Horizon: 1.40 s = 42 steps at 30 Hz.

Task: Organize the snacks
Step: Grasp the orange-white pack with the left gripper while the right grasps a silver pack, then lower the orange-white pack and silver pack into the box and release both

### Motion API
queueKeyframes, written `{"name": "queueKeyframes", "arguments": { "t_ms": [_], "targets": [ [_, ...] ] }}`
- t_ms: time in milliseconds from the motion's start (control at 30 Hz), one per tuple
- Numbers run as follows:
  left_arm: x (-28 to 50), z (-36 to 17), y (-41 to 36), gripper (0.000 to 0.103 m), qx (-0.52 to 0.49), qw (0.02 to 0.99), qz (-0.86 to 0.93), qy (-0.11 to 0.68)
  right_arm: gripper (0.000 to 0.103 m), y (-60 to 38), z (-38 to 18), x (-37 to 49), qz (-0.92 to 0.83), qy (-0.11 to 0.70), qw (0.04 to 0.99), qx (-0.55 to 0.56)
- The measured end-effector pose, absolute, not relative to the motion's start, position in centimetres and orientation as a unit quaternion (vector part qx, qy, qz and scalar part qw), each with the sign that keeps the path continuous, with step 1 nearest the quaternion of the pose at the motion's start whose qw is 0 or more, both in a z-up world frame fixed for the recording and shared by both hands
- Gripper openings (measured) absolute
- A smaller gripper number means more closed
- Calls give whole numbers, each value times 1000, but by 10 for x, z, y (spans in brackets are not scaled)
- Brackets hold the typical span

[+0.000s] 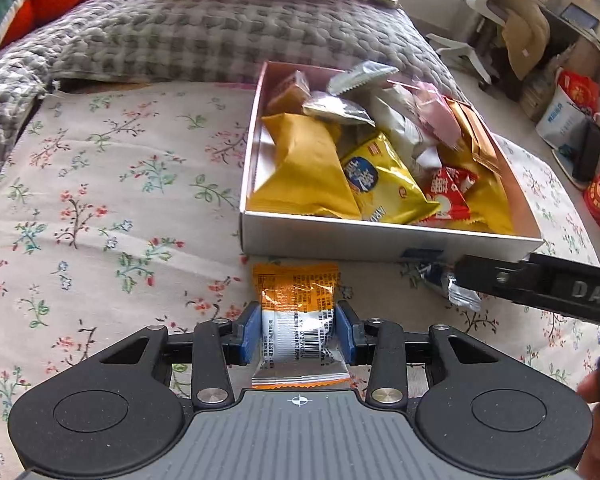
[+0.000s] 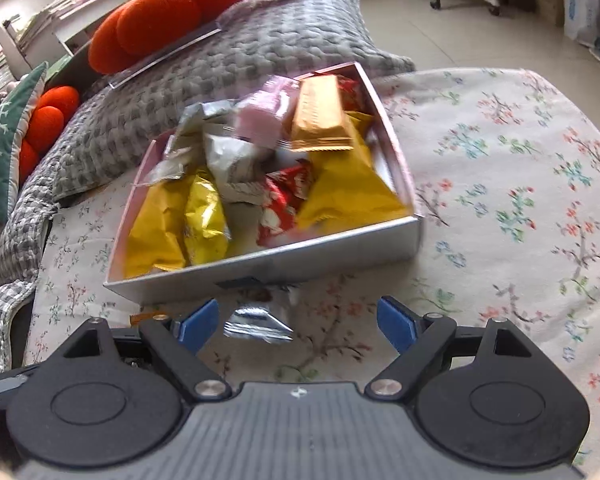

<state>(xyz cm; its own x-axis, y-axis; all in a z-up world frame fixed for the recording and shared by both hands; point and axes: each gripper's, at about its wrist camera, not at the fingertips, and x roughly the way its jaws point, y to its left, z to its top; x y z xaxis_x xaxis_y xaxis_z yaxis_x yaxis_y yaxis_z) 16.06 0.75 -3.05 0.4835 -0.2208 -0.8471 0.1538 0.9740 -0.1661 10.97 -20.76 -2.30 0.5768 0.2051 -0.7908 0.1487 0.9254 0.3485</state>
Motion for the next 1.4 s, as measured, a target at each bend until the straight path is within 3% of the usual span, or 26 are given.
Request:
{"name": "queueKeyframes", "arguments": {
  "t_ms": [133,167,267,300,967,1400],
  "targets": [
    [161,-31,11,37,-33,859,-105,500,82,-191,-28,118,24,456,872,177],
    [161,-32,11,37,-31,858,-104,502,76,-187,-31,120,22,462,871,167],
    [161,-33,12,37,-29,857,-101,505,39,-179,-41,126,18,479,867,133],
    [161,-33,13,37,-30,857,-102,505,34,-177,-40,125,12,477,871,115],
    [148,-13,7,37,-32,858,-134,495,33,-189,-11,100,51,515,839,171],
    [150,12,5,37,-37,869,-151,469,34,-202,23,93,70,473,861,172]
  ]
}}
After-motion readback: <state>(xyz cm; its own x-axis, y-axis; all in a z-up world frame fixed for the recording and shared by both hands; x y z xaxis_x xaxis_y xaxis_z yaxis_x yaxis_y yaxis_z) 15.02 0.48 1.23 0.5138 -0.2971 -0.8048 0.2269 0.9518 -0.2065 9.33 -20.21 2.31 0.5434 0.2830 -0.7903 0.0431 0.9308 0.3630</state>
